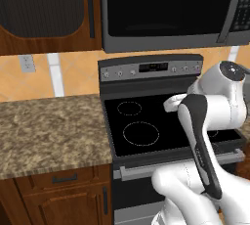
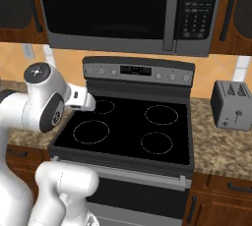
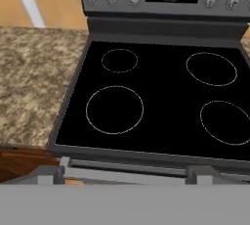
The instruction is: Navigate to the dishwasher.
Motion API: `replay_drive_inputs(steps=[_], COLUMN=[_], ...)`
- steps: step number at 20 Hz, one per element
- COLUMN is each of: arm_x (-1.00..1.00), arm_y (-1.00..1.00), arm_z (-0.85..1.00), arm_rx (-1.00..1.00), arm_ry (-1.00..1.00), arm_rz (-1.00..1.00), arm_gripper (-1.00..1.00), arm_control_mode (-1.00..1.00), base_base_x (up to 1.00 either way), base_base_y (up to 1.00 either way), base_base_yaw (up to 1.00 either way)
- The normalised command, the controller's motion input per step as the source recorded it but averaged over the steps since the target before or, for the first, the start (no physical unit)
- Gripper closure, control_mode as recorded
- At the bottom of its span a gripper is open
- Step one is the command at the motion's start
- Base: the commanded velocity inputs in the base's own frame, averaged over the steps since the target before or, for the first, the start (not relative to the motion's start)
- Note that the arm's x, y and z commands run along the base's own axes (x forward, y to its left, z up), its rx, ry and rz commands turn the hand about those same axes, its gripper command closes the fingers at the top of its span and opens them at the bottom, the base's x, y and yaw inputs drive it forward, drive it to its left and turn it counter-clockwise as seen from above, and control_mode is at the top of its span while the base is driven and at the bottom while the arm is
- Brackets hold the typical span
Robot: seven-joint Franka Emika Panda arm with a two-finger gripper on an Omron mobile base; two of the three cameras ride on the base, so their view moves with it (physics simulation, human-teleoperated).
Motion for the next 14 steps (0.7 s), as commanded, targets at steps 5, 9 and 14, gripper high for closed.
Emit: replay_drive_inputs(steps=[5,9,14], arm_x=[0.0,0.0,0.0], arm_y=[0.0,0.0,0.0], arm_z=[0.0,0.0,0.0], arm_rx=[0.0,0.0,0.0], arm_ry=[0.0,0.0,0.0], arm_rz=[0.0,0.0,0.0], arm_gripper=[-1.0,-1.0,-1.0], arm_control_mode=[1.0,1.0,1.0], base_base_x=[-0.7,-0.35,0.0], base_base_y=[-0.79,-0.57,0.01], base_base_yaw=[-0.09,-0.48,-0.97])
